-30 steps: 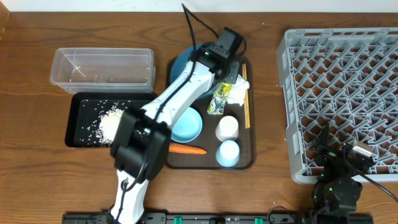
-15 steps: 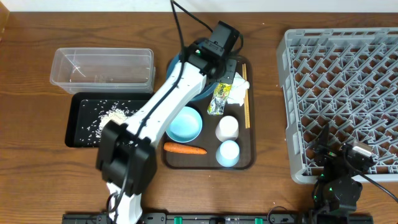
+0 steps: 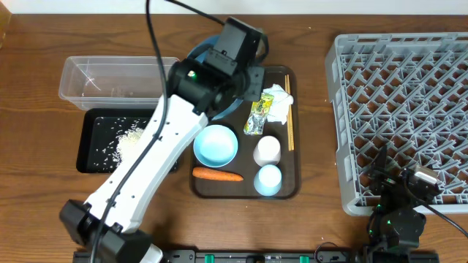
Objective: Sort waste into correct bins and load items into the dishwasher rack
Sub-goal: 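Lift the teal plate with the left gripper toward the clear bin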
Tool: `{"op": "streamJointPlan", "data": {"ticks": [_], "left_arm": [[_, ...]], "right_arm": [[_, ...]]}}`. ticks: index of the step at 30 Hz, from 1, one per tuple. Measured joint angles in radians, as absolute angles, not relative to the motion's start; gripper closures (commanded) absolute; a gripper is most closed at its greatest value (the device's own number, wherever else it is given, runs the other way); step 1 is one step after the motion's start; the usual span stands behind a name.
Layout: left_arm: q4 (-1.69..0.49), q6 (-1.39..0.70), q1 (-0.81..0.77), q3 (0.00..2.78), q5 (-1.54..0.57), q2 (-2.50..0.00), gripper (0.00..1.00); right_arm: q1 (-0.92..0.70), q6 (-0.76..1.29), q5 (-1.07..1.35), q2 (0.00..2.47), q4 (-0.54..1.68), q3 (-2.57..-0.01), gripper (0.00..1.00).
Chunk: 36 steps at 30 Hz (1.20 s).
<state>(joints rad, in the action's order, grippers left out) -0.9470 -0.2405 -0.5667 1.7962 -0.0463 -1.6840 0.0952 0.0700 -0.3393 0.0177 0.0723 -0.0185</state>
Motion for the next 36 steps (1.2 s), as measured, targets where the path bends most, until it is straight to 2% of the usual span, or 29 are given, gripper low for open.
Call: {"op": "streamJointPlan", "data": {"ticks": [6,13,25,36], "left_arm": [[-1.055,-0.266,-0.509,1.796,-0.067,-1.625,0.94],[-1.12,-0.274,-0.369,1.796,-0.192,-1.539,0.94],[-1.135,-0.28,-0.045,1.668,-0.412,-1.464,0.94],[-1.091,-0.211,0.115,1.525,-0.624,-1.402,0.94]], "right_arm": [[0.095,0.07,-0.339,0.018,0.072,-0.019,0.01],[0.095,0.07,-0.339,0.018,0.072,-0.019,0.01],[0.095,0.07,-0.339,0.018,0.072,-0.019,0.01],[0.095,0.07,-0.339,0.018,0.072,-0.019,0.01]]}}
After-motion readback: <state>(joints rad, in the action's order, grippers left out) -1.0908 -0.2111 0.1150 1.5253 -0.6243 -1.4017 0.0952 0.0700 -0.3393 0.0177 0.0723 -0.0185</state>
